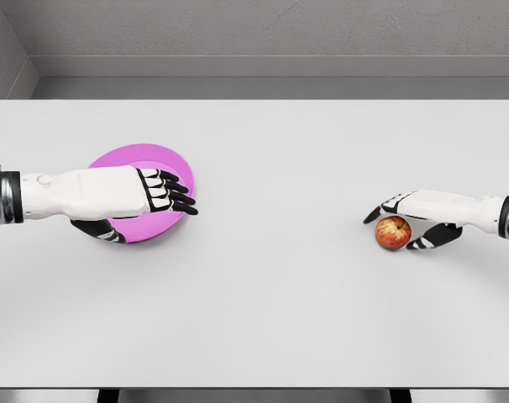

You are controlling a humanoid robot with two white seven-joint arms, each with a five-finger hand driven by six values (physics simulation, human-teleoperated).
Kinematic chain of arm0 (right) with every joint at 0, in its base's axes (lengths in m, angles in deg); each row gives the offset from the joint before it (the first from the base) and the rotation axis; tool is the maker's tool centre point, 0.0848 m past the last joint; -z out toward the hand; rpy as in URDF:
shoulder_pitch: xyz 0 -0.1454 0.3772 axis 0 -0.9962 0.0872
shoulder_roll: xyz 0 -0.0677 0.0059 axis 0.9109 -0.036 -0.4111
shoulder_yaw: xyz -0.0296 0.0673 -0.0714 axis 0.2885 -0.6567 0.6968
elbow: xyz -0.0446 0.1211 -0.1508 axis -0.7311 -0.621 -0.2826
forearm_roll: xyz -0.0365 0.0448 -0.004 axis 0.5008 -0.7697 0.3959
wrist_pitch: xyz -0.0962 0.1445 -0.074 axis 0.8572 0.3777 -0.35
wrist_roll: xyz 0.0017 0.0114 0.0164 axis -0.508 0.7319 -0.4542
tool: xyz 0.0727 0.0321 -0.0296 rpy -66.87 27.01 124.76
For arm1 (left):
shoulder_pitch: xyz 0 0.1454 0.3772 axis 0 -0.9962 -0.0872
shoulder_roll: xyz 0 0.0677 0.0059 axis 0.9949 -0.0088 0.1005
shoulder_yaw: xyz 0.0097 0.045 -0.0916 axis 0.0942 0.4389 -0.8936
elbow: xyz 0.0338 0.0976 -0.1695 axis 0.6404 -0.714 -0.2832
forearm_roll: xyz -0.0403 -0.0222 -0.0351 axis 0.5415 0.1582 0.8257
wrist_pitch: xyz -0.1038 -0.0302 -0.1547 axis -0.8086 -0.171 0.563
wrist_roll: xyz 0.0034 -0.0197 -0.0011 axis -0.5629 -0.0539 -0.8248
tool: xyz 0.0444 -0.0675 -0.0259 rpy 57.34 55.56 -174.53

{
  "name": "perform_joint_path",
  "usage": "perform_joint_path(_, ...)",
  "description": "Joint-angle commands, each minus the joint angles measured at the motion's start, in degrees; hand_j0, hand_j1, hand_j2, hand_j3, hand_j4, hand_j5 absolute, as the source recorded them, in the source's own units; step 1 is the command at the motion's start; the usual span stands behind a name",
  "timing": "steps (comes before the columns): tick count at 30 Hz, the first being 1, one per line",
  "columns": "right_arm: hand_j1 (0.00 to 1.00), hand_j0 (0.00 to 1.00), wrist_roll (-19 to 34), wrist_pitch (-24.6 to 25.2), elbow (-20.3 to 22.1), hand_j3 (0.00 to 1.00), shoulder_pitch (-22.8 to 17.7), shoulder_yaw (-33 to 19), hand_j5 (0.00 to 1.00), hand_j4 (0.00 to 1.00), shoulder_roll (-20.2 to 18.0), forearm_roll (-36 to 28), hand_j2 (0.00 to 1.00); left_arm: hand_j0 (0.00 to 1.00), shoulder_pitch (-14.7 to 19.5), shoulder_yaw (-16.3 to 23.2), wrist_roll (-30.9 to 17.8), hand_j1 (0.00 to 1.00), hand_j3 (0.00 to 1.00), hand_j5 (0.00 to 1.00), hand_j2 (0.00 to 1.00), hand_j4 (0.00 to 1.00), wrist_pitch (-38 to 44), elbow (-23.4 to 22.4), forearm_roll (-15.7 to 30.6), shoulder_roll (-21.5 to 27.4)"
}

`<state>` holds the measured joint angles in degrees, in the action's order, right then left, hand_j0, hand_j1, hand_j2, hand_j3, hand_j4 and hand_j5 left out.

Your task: Put the apple on the plate with both arms

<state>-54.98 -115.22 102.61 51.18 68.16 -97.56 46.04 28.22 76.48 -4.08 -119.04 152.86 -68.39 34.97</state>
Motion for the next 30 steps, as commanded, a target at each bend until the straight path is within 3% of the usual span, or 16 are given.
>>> perform_joint_path(1,0.69,0.69,-0.02,0.14,0.02,0.69,0.00,-0.02,0.69,0.69,0.42,-0.35,0.69,1.00,0.00,-0.03,0.03,1.00,1.00,1.00,1.00,1.00,0.14,0.00,0.33,0.04)
perform_joint_path(14,0.40,0.40,-0.02,-2.32,0.02,0.40,0.26,-0.20,0.40,0.40,1.39,-0.35,0.40,1.00,0.00,-0.03,0.03,1.00,1.00,1.00,1.00,1.00,0.14,0.00,0.33,0.13)
perform_joint_path(17,0.40,0.40,-0.02,-4.17,0.81,0.40,2.81,-0.20,0.40,0.40,3.23,-0.35,0.40,1.00,0.00,-0.03,0.03,1.00,1.00,1.00,1.00,1.00,0.14,0.00,0.33,0.04)
perform_joint_path(19,0.40,0.40,-0.02,-4.17,3.89,0.40,5.18,0.42,0.40,0.40,5.43,-0.43,0.40,1.00,0.00,-0.03,0.03,1.00,1.00,1.00,1.00,1.00,0.14,0.00,0.33,0.13)
perform_joint_path(21,0.40,0.40,-0.02,-3.82,7.58,0.40,8.35,4.90,0.40,0.40,8.06,-0.43,0.40,1.00,0.00,-0.03,0.03,1.00,1.00,1.00,1.00,1.00,0.14,0.00,0.33,0.13)
perform_joint_path(25,0.40,0.40,-0.02,-2.41,7.84,0.40,14.50,10.88,0.40,0.40,16.85,-0.52,0.40,1.00,0.00,-0.03,0.03,1.00,1.00,1.00,1.00,1.00,0.14,0.00,0.33,0.13)
perform_joint_path(26,0.40,0.40,-0.02,-1.97,7.67,0.40,15.91,10.27,0.40,0.40,17.12,-1.05,0.40,1.00,0.00,-0.03,0.03,1.00,1.00,1.00,1.00,1.00,0.14,0.00,0.33,0.13)
perform_joint_path(28,0.44,0.44,-0.02,-2.85,4.86,0.44,14.59,3.06,0.44,0.44,15.72,-1.14,0.44,1.00,0.00,-0.03,0.03,1.00,1.00,1.00,1.00,1.00,0.14,0.00,0.33,0.13)
perform_joint_path(30,0.59,0.59,-0.02,-5.77,1.26,0.59,13.01,-0.46,0.59,0.59,13.87,-1.14,0.59,1.00,0.00,-0.03,0.03,1.00,1.00,1.00,1.00,1.00,0.14,0.00,0.33,0.13)
